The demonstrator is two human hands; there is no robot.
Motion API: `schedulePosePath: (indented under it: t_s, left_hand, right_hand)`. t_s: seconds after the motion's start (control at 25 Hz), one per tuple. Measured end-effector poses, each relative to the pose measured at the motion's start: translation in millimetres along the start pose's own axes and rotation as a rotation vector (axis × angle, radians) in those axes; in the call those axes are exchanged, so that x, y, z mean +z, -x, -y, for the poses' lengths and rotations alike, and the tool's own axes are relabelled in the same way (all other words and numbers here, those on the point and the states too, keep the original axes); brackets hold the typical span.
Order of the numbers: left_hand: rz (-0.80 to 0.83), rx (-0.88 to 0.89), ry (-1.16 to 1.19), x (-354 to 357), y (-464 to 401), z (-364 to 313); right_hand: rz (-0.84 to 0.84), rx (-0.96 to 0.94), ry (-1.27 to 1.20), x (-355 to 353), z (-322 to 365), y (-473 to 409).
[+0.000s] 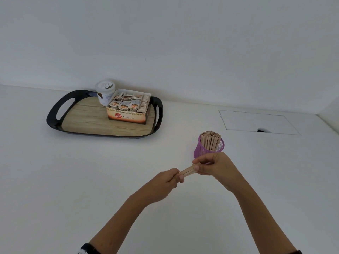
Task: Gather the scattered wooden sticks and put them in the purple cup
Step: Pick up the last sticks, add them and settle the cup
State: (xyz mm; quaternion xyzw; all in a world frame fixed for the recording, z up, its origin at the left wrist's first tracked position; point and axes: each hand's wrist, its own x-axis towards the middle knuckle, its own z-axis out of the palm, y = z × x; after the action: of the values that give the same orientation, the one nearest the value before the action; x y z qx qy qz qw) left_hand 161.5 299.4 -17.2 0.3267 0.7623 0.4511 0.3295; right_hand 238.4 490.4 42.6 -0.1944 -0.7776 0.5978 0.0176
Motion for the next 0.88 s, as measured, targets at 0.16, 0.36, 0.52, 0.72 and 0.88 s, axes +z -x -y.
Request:
schedulePosePath:
  t_s: [0.16,0.36,0.52,0.72,0.88]
  left_hand:
    - [-0.032,0.013,0.034,0.9,-0.6,-0.8]
    - [-0.306,0.013,-0.361,1.6,0.1,22.7]
    - [-0.433,-0.094,-0.756,-7.4,14.8,64.7]
    - [-0.453,-0.027,-0.817,-14.0,29.3,76.1]
    - [-0.456,-0.026,-0.827,-15.7,30.7,75.9]
  right_hand:
    - [-0.004,-0.019,0.111,-6.1,13.2,-1.0]
    - [-0.278,-0.214,0.351,-43.9,52.7,-14.0]
    - [-0.461,-0.379,0.845,-66.8,69.5,-33.1]
    - [-0.172,-0.238,1.262,-53.8,50.4,-66.5]
    - [-0.083,-0.150,1.338,-42.6,35.9,-77.5]
